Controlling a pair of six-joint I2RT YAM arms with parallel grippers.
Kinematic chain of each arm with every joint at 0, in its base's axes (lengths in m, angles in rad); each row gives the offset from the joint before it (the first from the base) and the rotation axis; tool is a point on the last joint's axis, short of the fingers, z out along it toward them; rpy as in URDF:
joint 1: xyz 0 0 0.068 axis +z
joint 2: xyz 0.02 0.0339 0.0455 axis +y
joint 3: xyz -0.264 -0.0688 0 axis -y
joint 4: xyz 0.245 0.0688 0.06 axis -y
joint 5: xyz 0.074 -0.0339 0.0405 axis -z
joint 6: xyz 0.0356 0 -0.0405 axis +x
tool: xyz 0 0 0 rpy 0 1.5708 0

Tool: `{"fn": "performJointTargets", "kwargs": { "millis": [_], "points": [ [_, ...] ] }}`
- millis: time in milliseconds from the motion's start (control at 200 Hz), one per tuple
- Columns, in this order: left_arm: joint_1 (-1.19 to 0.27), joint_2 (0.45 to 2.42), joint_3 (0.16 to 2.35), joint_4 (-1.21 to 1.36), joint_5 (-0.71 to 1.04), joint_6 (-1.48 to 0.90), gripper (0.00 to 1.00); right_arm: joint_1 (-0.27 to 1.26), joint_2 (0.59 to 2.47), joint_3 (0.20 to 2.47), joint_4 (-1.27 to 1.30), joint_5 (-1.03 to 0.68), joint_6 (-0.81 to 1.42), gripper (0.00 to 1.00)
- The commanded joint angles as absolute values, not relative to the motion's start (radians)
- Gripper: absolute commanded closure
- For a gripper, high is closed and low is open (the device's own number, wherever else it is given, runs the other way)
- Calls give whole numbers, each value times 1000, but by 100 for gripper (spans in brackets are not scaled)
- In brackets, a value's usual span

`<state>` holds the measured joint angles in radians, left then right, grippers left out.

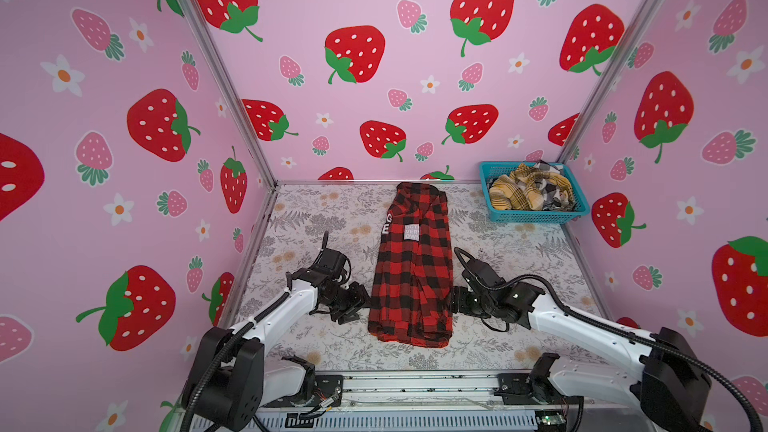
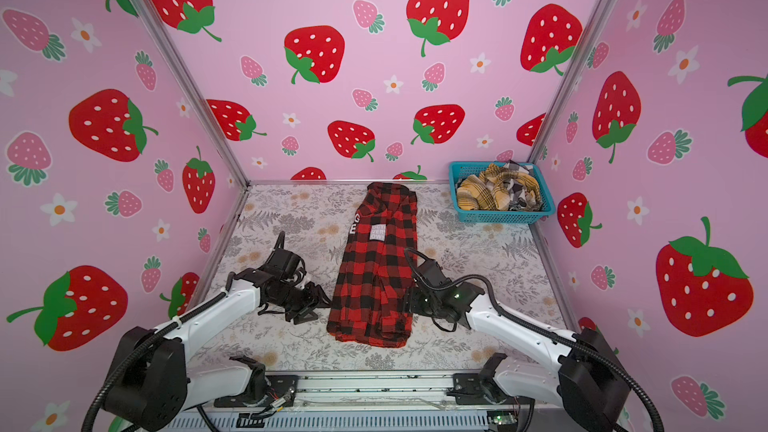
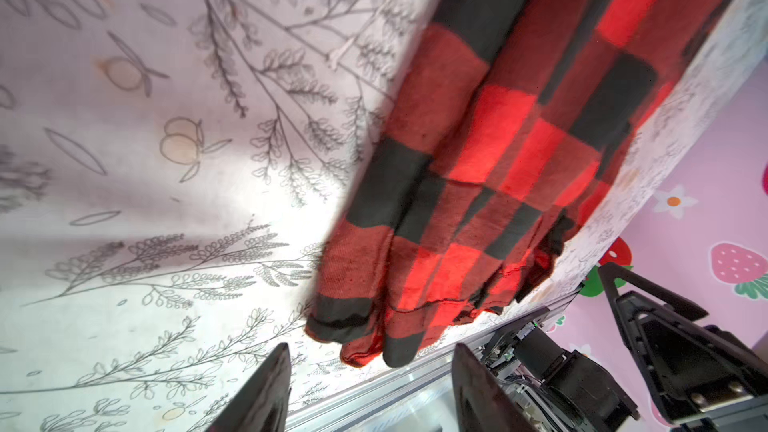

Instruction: Fold and stack the long sleeve shirts

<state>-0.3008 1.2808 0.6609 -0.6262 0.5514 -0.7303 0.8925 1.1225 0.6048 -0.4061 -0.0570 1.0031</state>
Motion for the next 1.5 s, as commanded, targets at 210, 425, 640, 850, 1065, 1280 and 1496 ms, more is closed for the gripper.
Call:
{"fn": "performJointTargets", "kwargs": {
  "millis": [210, 425, 640, 850, 1065, 1280, 1496],
  "points": [
    [-308, 1379, 619, -564, 638, -717, 40, 901, 1045, 377, -132, -216, 1248, 34],
    [-358, 1411, 601, -545, 594, -738, 41, 921, 1076, 363, -75, -219, 1294, 44],
    [-360, 1461, 572, -481, 599, -762, 51, 942, 1099, 335, -23, -224, 1328, 54],
    [-364, 1476, 581, -477, 597, -762, 56, 971, 1138, 335, 2, -222, 1342, 54],
    [-376, 1490, 595, -479, 596, -762, 68, 977, 1187, 348, 40, -221, 1336, 65],
    [-395, 1495, 606, -467, 613, -767, 81, 978, 1197, 369, 28, -205, 1317, 75],
    [-405, 1482, 615, -492, 612, -761, 71, 984, 1173, 370, -2, -199, 1316, 49]
  ]
}}
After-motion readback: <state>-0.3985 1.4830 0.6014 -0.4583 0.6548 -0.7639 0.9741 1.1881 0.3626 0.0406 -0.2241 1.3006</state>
